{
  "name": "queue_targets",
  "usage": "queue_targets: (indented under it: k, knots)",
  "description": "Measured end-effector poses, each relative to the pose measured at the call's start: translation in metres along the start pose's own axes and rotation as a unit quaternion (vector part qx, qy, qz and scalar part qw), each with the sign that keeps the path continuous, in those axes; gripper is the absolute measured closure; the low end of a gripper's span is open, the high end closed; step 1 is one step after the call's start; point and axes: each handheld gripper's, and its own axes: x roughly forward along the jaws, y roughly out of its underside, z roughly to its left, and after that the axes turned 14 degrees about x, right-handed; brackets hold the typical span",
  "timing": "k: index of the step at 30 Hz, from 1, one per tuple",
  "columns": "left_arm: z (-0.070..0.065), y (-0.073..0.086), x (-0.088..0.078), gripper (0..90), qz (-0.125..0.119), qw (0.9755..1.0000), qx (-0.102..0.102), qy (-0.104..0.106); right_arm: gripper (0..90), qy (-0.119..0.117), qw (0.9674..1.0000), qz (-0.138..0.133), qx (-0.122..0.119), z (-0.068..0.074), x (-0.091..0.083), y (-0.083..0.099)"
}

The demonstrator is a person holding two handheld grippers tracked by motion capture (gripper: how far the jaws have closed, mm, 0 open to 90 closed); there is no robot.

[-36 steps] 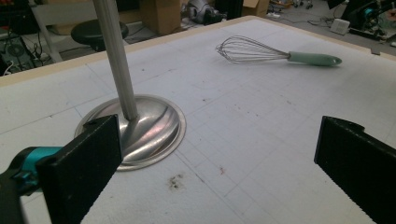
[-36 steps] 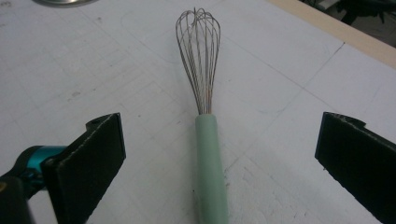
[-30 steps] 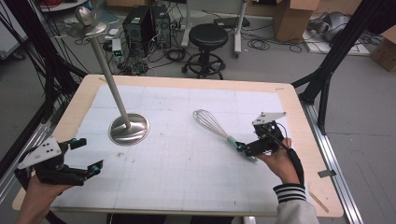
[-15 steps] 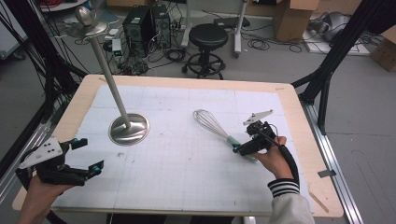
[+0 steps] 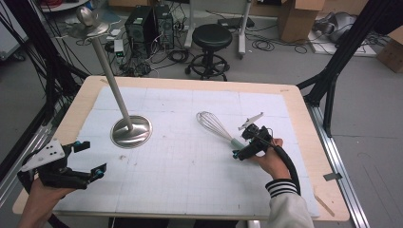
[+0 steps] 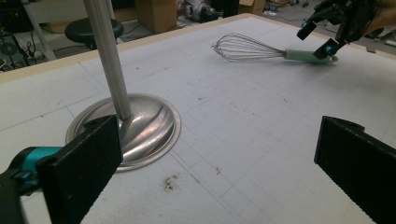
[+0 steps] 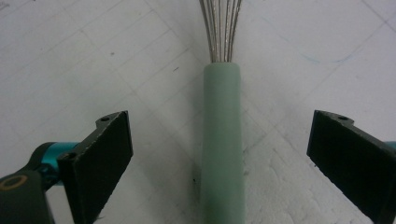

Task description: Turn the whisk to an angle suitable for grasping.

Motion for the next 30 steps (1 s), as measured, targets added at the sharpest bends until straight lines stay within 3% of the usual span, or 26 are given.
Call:
queue_targets:
  k: [3,8,21,30]
  knots:
    - [0.0,0.0,0.0,1.7,0.001,1.0,0.0,0.001,15.8,0.009,0.9998,0.016,0.003,0.001,0.003,-0.003]
    - [0.001,0.0,0.0,1.7,-0.001,1.0,-0.002,0.0,17.8,0.013,0.9997,0.021,0.0,0.001,0.006,-0.005]
    - [0.001,0.001,0.0,1.7,0.001,1.0,-0.002,0.001,46.6,0.016,0.9989,0.044,0.01,0.003,0.014,-0.007]
    - [0.001,0.001,-0.001,1.7,0.0,1.0,-0.001,0.0,58.5,0.029,0.9979,0.056,0.01,0.002,0.016,-0.008]
